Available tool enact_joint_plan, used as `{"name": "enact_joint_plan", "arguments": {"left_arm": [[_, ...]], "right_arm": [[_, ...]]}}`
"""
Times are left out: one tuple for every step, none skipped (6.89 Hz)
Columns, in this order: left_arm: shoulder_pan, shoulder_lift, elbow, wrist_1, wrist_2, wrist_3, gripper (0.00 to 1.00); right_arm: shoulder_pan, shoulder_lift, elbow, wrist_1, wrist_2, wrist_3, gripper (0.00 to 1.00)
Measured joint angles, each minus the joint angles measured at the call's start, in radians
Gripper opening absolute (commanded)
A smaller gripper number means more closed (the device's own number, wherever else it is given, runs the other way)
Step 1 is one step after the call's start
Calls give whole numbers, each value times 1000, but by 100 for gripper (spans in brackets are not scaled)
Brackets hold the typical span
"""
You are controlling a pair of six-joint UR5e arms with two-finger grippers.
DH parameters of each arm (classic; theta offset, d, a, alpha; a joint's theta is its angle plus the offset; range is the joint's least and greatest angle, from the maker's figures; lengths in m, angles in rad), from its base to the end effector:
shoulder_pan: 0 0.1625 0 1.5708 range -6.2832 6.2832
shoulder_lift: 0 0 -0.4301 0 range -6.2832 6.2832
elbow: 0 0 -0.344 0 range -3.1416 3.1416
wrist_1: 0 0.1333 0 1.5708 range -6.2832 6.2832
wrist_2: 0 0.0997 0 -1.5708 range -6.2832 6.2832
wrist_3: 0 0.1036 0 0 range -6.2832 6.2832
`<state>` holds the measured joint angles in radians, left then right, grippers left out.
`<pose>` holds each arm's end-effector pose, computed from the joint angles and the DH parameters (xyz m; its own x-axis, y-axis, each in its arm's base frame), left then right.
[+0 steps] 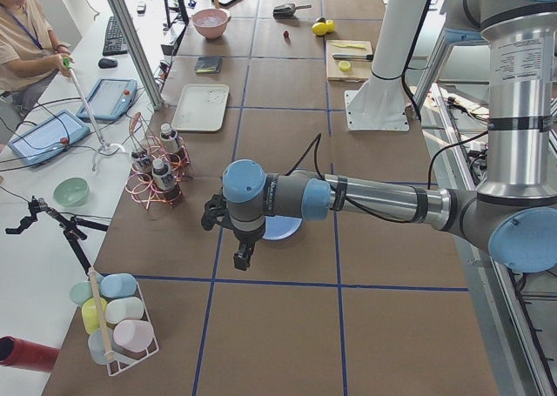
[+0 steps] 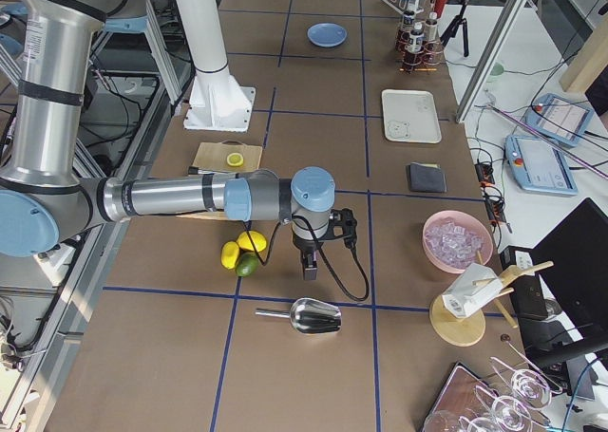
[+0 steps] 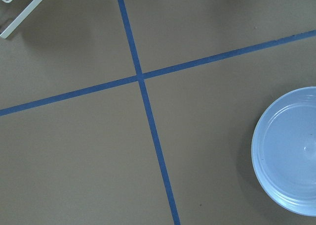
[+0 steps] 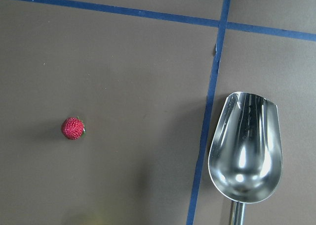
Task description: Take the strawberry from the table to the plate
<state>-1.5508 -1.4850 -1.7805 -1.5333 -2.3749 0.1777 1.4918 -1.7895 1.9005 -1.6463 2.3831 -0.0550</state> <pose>-0.0505 -0.4111 0.6115 0.6780 0.2509 -0.6910 -0.1420 0.9669 0.2118 0.0302 -0.3542 0.6119 0.6783 -0.1346 0.7224 0.1163 0.9904 0.0753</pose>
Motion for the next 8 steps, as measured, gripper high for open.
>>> {"name": "enact_joint_plan", "arguments": {"left_arm": [[-2,7,0,-9,0,1,100],[-3,23,0,-29,1,2,100],[-3,32,-3,-42,4,2,100],[-3,35,-6,-46,7,0,100],[-2,36,-7,-50,6,-2,100],[-1,34,-3,-54,-4,-5,100],[0,29,12,-62,-18,-5,100],[3,26,25,-84,-36,-4,100]], "right_arm": [[0,0,0,0,7,11,100],[-1,1,0,1,9,35,100],[-1,1,0,4,10,74,100],[-1,1,3,8,11,119,100],[-1,3,8,11,9,146,100],[-2,5,11,12,6,152,100],[-3,6,12,12,5,153,100],[-3,7,12,13,7,156,100]]}}
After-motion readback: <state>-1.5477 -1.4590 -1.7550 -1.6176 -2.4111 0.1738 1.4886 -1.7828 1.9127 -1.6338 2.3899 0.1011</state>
